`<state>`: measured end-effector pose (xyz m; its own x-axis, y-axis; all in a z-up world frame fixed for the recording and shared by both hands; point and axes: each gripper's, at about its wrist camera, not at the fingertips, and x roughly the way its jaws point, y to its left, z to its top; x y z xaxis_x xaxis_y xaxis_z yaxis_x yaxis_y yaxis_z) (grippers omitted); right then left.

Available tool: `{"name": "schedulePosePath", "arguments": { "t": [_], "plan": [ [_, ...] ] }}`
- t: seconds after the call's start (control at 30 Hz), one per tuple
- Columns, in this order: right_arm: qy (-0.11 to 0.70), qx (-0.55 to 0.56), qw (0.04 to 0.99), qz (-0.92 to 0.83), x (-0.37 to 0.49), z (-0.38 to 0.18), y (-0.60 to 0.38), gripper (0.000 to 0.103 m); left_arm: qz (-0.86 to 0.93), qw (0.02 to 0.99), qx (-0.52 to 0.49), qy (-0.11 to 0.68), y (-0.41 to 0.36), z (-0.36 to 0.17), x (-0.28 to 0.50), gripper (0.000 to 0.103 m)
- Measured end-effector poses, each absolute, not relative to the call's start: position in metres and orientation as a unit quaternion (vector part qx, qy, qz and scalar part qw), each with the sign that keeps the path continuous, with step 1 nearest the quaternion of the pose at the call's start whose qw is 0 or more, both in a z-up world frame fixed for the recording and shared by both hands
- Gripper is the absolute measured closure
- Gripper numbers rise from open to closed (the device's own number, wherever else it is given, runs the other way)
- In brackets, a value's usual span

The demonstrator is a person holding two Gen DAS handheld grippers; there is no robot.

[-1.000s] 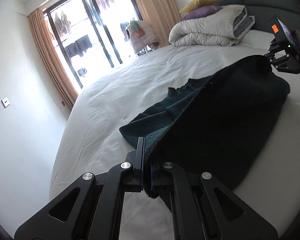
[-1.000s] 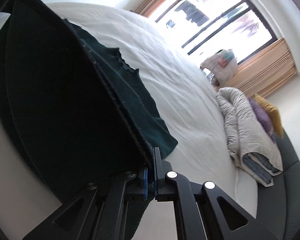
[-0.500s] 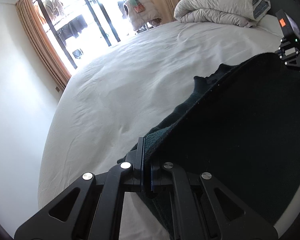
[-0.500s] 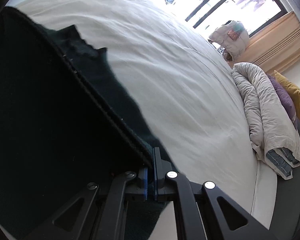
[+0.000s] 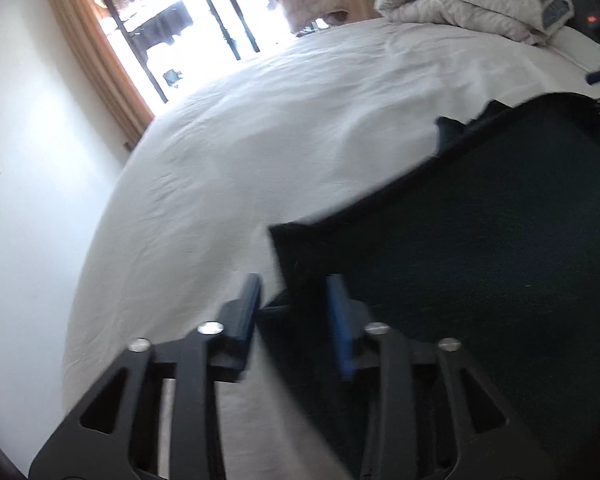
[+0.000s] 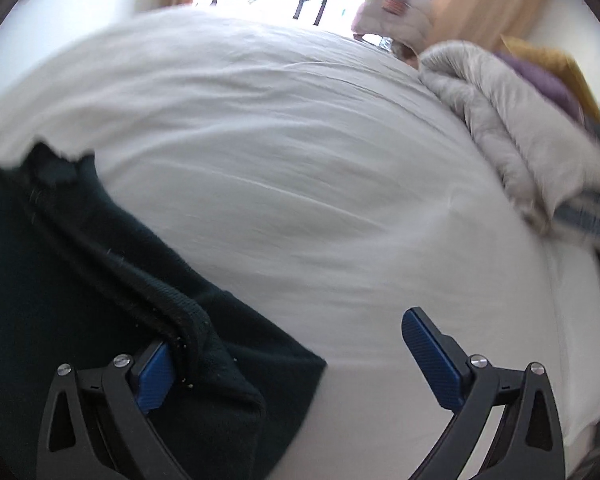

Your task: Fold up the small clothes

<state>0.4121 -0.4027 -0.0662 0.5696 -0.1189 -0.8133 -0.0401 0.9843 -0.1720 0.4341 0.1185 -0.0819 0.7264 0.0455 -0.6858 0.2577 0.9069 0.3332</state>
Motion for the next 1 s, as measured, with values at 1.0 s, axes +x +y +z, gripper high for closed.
{"name": "schedulePosePath", "arguments": {
  "t": [1.0],
  "plan": [
    [0.433,0.272,0.859,-0.003,0.389,-0.057,-0.444,0.009,-0.026,0.938,0.083,0.335,0.129,-0.085,0.403,0.017]
  ]
}}
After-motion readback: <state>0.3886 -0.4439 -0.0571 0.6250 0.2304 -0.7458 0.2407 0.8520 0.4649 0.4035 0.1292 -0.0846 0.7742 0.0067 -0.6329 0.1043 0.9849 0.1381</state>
